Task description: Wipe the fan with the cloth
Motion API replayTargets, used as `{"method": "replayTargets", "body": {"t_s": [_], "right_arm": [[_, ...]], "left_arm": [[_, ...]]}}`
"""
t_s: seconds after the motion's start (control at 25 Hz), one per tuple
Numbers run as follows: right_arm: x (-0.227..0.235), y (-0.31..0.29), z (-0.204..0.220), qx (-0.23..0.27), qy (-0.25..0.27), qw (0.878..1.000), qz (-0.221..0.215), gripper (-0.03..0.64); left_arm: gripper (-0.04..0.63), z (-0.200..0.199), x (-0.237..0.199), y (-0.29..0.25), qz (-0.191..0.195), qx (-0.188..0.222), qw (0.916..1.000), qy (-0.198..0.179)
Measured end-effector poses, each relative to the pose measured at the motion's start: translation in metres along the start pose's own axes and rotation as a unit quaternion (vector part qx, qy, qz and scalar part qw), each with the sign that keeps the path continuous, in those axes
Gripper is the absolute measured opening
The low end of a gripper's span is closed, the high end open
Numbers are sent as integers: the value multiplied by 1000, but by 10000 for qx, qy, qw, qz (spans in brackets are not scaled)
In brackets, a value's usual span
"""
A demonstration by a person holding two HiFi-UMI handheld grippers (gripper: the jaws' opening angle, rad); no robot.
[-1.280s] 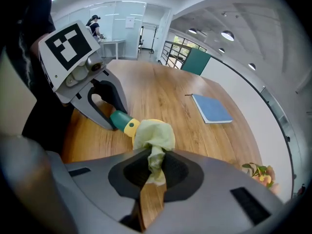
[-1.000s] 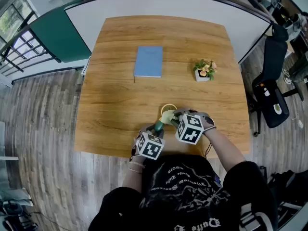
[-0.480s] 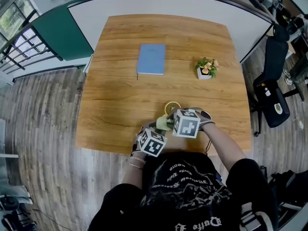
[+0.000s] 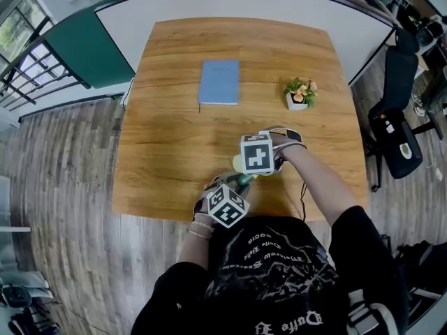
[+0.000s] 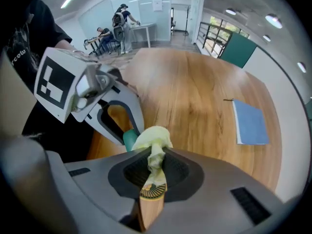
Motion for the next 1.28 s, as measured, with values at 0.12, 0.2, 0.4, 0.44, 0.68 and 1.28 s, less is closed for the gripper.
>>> {"method": "replayTargets", "body": {"t_s": [0.12, 0.2, 0.4, 0.44, 0.68, 1.28], "right_arm": [[3, -20, -1, -835, 311, 9957, -248, 57], [1, -34, -10, -895, 311, 9940, -548, 57], [6, -57, -14, -986, -381, 9896, -980, 57], [8, -59, -13, -1035, -541, 9880, -1015, 57], [12, -61, -12, -1331, -295, 9846, -1093, 57], [54, -41, 36, -1743, -521, 9820, -499, 57]], "left_arm": [[181, 0, -2, -2, 150, -49, 9996, -245], [179, 2, 0, -4, 242, -100, 9992, -286], [178, 2, 2, -6, 352, -153, 9987, -328], [176, 2, 2, -6, 333, -172, 9986, -363], [176, 3, -2, -8, 389, -273, 9985, 266], [175, -1, -3, -11, 344, -355, 9966, 656]]}}
Point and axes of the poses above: the fingertips, and each gripper's own axes: y backward along the fingers, x to its right, z out of its underside, the point moved 4 cm from there along y, backward along the fingers, and after that the axes turned 9 degrees about -z, right-handed, at the moved point
